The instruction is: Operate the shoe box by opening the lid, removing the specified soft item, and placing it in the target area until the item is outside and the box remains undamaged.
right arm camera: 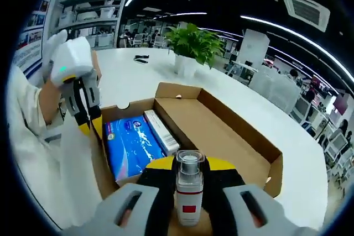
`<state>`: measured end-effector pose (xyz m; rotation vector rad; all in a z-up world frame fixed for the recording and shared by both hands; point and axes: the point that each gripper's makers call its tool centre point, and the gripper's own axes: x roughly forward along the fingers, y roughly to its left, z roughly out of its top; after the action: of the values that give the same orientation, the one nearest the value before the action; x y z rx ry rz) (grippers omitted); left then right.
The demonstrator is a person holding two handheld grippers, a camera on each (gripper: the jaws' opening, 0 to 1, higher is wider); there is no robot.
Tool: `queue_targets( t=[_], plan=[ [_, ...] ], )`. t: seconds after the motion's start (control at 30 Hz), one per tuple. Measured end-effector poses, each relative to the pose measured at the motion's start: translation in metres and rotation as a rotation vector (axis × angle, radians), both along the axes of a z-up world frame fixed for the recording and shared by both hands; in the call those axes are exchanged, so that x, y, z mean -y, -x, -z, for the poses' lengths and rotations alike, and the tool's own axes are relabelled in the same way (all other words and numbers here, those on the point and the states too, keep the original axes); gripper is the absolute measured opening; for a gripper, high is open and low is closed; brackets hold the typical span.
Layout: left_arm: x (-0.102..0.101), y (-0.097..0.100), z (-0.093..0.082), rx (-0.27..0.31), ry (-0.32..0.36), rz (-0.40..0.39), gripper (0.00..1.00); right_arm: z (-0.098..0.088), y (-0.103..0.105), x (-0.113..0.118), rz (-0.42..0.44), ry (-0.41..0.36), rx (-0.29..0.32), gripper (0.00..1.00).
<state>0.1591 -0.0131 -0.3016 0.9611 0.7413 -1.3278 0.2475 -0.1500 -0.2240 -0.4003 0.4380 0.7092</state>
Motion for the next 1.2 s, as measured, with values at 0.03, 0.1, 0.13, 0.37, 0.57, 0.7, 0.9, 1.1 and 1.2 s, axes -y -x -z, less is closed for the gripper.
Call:
queue_targets(
  t=[0.03, 0.1, 0.13, 0.37, 0.57, 0.7, 0.9, 1.1, 1.2],
  plan=[
    [0.0, 0.0, 0.0, -0.002, 0.0, -0.001, 0.05, -0.001, 0.001, -0.002, -0.001, -0.026, -0.003, 0.18],
    [0.0, 0.0, 0.0, -0.002, 0.001, -0.001, 0.05, 0.0, 0.001, -0.001, 0.005, -0.042, -0.004, 0.18],
    [0.0, 0.0, 0.0, -0.003, 0.004, 0.0, 0.05, 0.002, 0.001, 0.0, 0.014, -0.039, -0.015, 0.18],
    [0.002, 0.001, -0.001, -0.013, 0.024, -0.003, 0.05, -0.009, 0.0, 0.001, 0.033, -0.107, 0.051, 0.18],
    [0.002, 0.001, 0.001, -0.024, -0.004, -0.011, 0.04, -0.021, 0.007, 0.006, 0.041, -0.155, 0.14, 0.18],
    [0.001, 0.002, 0.002, -0.012, -0.026, 0.008, 0.04, -0.022, 0.012, 0.01, 0.056, -0.206, 0.143, 0.18],
    [0.001, 0.003, 0.003, -0.048, -0.053, 0.004, 0.02, -0.026, 0.015, 0.01, 0.11, -0.275, 0.128, 0.18],
    [0.001, 0.003, 0.004, -0.039, -0.041, 0.011, 0.02, -0.043, 0.024, 0.02, 0.151, -0.336, 0.227, 0.18],
    [0.001, 0.003, 0.004, -0.032, -0.04, 0.012, 0.03, -0.047, 0.032, 0.026, 0.168, -0.356, 0.275, 0.18]
  ],
)
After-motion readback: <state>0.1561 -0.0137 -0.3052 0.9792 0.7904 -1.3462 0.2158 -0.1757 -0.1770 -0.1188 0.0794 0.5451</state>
